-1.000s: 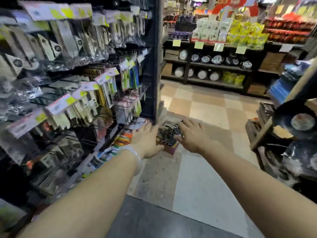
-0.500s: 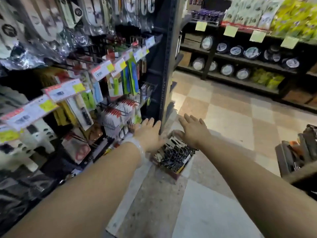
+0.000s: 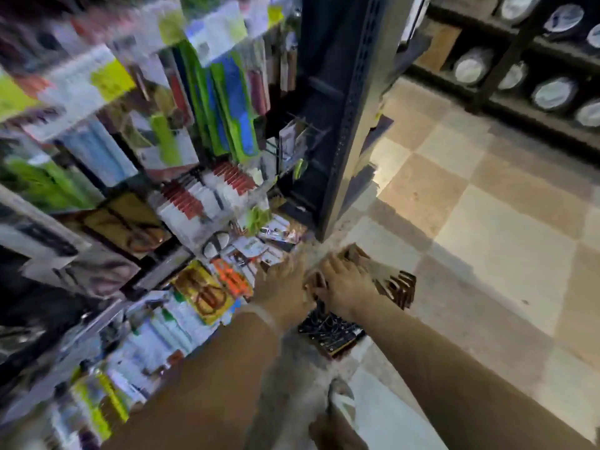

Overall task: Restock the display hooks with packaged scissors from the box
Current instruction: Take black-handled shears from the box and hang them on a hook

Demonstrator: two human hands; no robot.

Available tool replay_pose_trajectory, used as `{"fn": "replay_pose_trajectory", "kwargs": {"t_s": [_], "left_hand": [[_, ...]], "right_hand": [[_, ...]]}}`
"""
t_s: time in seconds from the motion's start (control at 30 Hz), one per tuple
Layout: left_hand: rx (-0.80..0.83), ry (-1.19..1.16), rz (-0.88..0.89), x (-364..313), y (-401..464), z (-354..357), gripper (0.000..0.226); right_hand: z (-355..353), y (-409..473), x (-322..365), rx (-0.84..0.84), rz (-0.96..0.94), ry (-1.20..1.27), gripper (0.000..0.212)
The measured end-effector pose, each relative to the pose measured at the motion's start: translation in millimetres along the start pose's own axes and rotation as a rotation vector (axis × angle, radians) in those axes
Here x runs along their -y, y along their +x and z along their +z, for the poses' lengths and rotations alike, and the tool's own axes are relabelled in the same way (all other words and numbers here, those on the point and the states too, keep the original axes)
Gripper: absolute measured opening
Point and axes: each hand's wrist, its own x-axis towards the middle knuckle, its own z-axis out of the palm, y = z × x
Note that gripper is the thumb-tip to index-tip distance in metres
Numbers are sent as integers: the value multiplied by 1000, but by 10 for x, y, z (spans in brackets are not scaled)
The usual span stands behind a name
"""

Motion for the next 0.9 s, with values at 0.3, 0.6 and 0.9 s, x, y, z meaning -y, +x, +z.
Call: {"fn": "replay_pose_trajectory", "kwargs": {"t_s": [0.3, 0.6, 0.9], "left_hand": [[222, -152, -136, 123, 1137, 1771, 77], [161, -425, -205, 458, 2172, 3308, 59], [30, -617, -132, 663, 3042, 3902, 45]], "right_hand": [[1592, 894, -804, 266, 138, 127, 61], [2658, 2043, -1095, 100, 219, 230, 62], [3041, 3025, -1042, 144, 361, 160, 64]]}}
